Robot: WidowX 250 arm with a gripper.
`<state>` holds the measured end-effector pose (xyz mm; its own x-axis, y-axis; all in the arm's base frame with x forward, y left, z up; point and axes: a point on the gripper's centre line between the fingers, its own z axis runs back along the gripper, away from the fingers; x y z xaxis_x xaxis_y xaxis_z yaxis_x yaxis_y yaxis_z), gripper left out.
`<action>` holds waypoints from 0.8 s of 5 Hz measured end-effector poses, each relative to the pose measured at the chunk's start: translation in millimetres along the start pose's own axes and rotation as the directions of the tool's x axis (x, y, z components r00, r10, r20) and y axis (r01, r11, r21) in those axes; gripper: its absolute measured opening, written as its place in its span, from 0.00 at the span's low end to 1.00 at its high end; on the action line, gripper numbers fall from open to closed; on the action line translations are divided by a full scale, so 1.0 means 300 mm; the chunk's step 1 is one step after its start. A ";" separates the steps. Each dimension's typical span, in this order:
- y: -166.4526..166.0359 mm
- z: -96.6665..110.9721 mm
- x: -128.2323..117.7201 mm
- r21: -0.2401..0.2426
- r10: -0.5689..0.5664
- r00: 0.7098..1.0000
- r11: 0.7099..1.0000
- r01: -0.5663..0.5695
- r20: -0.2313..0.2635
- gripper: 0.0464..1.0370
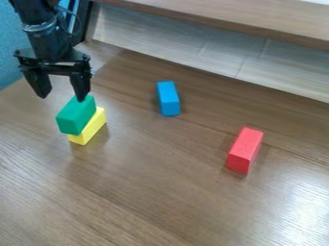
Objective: Remove the green rectangle block from the yellow rectangle block
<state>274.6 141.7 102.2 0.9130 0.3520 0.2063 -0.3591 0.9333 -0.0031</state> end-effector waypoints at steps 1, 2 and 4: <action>0.002 -0.031 -0.014 0.003 0.009 1.000 1.000 -0.009 -0.008 0.96; -0.005 -0.043 -0.021 -0.006 0.020 1.000 1.000 -0.020 -0.005 0.96; -0.003 -0.106 -0.044 0.000 0.028 0.999 1.000 -0.028 -0.039 0.96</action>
<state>269.0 138.4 68.2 0.9095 0.3802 0.1681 -0.3843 0.9232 -0.0086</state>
